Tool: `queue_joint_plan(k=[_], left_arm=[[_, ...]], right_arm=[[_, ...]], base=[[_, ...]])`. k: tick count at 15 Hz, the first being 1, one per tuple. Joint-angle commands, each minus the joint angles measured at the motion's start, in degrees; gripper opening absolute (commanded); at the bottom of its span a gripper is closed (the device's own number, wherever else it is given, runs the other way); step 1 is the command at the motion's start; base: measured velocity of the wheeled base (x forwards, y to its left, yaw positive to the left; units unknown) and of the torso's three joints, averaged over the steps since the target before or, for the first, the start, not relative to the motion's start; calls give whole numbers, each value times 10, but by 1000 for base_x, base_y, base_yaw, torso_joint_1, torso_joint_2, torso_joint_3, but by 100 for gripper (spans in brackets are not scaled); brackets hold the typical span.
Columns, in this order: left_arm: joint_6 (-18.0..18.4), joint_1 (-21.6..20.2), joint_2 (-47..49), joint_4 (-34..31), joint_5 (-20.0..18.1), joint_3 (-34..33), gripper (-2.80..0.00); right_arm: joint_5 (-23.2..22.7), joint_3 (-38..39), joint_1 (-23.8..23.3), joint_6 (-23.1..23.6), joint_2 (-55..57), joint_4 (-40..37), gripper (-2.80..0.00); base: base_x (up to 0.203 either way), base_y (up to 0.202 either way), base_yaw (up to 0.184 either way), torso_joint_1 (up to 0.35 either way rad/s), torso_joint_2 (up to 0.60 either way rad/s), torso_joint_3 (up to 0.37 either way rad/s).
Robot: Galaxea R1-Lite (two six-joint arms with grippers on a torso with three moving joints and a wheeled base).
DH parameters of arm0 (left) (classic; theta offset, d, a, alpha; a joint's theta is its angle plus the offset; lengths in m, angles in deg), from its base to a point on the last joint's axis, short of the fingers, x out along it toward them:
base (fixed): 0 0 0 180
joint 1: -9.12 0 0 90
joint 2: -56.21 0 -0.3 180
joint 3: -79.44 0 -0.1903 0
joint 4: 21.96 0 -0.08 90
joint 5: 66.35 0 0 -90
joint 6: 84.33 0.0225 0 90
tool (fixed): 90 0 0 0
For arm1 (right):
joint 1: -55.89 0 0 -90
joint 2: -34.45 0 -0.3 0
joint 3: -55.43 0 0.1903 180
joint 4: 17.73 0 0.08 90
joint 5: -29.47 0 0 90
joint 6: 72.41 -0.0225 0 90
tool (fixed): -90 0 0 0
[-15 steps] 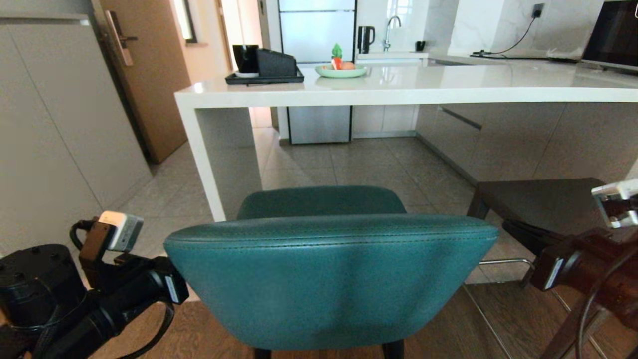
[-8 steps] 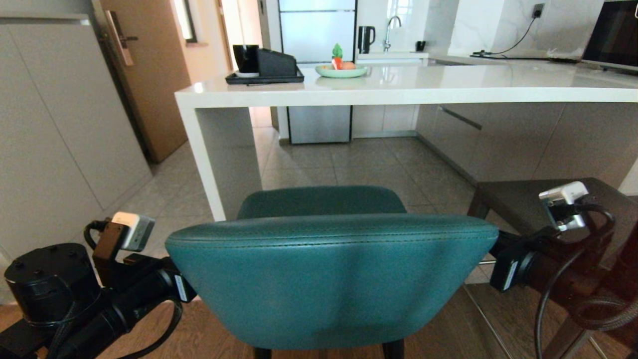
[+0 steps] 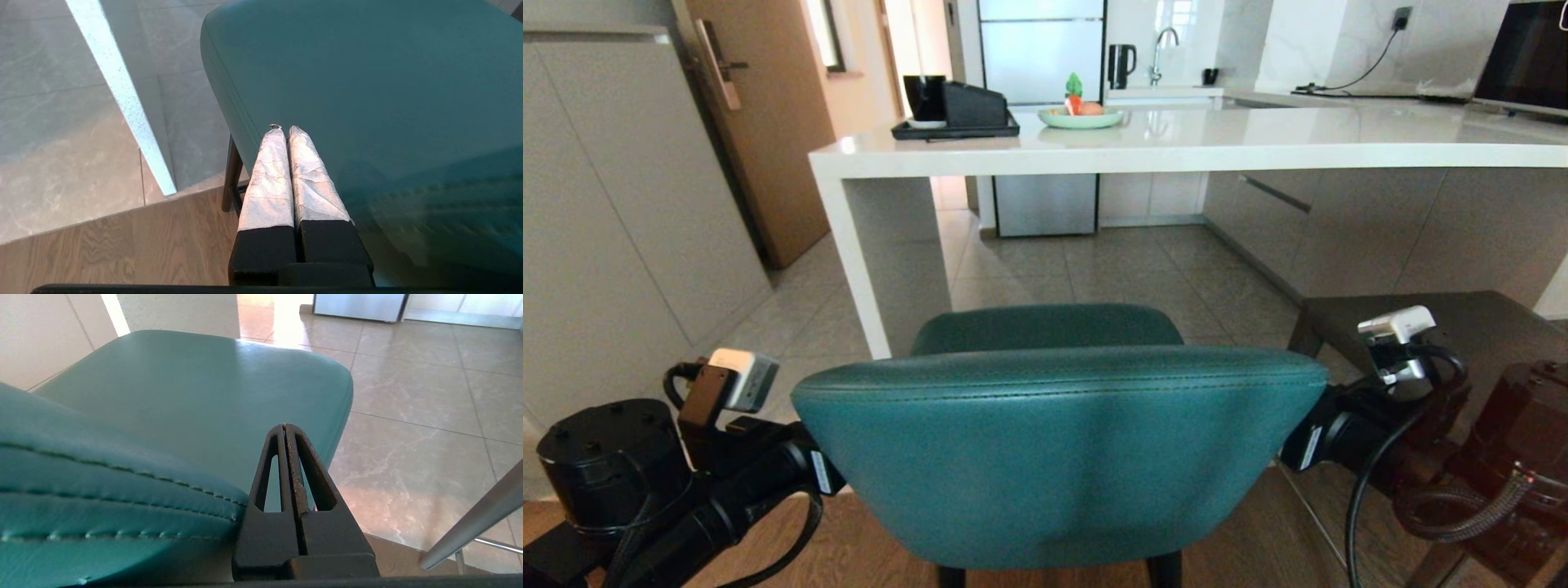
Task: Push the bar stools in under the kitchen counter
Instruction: Push the blue chair back under the dining table
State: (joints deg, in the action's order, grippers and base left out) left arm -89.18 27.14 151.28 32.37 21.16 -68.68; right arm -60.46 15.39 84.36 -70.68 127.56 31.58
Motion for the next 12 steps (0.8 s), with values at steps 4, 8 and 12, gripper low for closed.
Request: queue_joint_plan(k=[4,8,12], left_arm=[[-1,2,-7,5,10,-13,-280],[-1,6,-8,5,11,-16,-280],[-1,8,-5,5,10,-19,-280]], right_arm=[[6,-14,4,2,24,0,-280],[41,-79,3,4,68,0,-280],[57,-111,-2,17,101,0,-280]], base=[[0,0,0,0,0,0],[0,0,0,0,0,0],[0,0,0,0,0,0]])
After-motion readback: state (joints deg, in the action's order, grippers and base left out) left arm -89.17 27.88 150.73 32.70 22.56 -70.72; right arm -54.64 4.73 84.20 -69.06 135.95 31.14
